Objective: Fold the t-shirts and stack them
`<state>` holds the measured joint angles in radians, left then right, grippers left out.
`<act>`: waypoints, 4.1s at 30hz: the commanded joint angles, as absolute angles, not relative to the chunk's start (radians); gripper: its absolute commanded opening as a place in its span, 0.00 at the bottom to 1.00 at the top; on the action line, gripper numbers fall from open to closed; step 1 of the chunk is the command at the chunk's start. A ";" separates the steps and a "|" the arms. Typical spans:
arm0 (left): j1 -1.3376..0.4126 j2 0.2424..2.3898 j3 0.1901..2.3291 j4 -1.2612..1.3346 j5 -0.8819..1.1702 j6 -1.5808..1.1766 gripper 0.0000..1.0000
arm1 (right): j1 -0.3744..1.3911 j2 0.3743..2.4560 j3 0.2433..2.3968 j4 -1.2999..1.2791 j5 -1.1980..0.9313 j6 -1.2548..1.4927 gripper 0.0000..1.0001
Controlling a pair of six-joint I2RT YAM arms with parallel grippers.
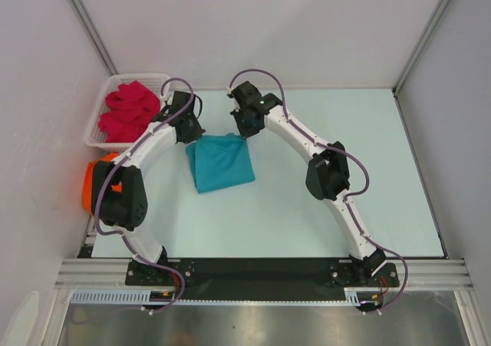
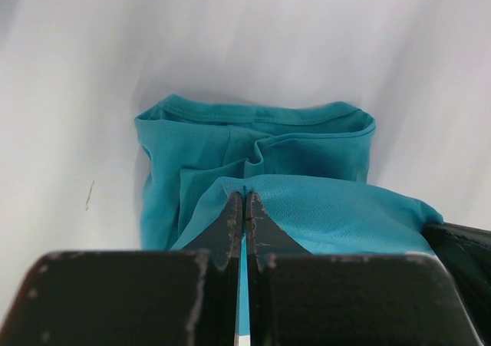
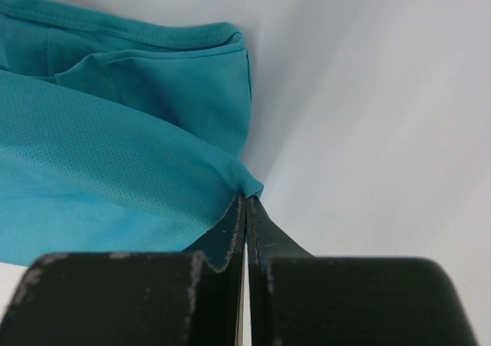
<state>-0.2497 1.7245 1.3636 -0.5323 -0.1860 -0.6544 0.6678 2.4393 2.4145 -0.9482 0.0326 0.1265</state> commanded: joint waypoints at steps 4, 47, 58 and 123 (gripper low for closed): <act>-0.213 1.690 1.368 -0.489 -0.248 -0.658 0.00 | 0.646 2.441 2.484 -0.920 -0.014 0.109 0.00; -0.219 1.449 1.055 -0.514 0.031 -0.502 1.00 | 0.646 1.781 1.516 -0.618 0.060 0.311 0.38; -0.239 1.580 0.977 -0.483 -0.133 -0.627 1.00 | 0.687 1.695 1.522 -0.686 0.127 0.298 0.37; 0.313 1.378 1.256 -0.854 -0.304 -0.443 0.00 | 0.687 1.434 1.686 -0.907 0.127 0.241 0.32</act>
<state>0.2565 1.4509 1.2289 -0.8375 -0.2703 -0.4919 0.6888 1.4414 1.6348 -0.9092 0.1471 0.2501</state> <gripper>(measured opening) 0.093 0.326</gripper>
